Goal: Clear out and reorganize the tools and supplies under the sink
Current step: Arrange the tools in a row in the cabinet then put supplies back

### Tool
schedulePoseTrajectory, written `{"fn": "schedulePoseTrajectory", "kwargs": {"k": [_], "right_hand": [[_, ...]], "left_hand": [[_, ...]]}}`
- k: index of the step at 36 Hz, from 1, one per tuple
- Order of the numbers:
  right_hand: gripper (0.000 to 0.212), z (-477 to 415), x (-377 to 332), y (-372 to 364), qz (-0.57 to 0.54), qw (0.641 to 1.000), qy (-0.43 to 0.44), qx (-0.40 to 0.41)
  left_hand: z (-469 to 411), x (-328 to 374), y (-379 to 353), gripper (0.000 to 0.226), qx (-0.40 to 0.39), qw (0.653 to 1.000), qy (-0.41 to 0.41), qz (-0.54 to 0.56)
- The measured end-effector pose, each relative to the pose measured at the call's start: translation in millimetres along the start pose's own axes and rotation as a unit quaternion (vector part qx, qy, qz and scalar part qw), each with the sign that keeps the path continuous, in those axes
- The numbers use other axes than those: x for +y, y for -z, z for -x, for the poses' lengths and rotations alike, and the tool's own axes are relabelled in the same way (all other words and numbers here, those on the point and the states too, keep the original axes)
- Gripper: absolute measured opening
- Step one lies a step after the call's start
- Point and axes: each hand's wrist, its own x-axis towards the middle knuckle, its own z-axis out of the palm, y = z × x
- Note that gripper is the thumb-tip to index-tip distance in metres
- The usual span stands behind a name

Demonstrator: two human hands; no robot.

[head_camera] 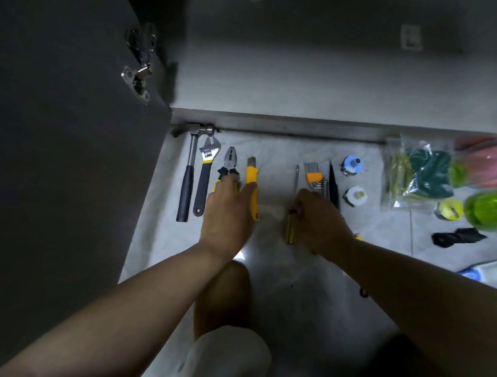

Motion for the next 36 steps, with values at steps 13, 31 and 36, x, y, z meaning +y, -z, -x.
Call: {"fn": "schedulePoseTrajectory", "kwargs": {"k": [13, 31, 36], "right_hand": [[0.034, 37.2, 51.1, 3.4, 0.047, 0.99, -0.131, -0.024], [0.018, 22.8, 23.8, 3.5, -0.193, 0.978, -0.076, 0.002], [0.031, 21.4, 12.1, 6.0, -0.282, 0.955, -0.075, -0.059]], "left_hand": [[3.2, 55.9, -27.5, 0.079, -0.149, 0.962, -0.217, -0.075], [0.1, 64.7, 3.3, 0.026, -0.193, 0.908, 0.062, 0.367], [-4.9, 51.5, 10.7, 0.014, -0.219, 0.869, 0.138, 0.422]]}}
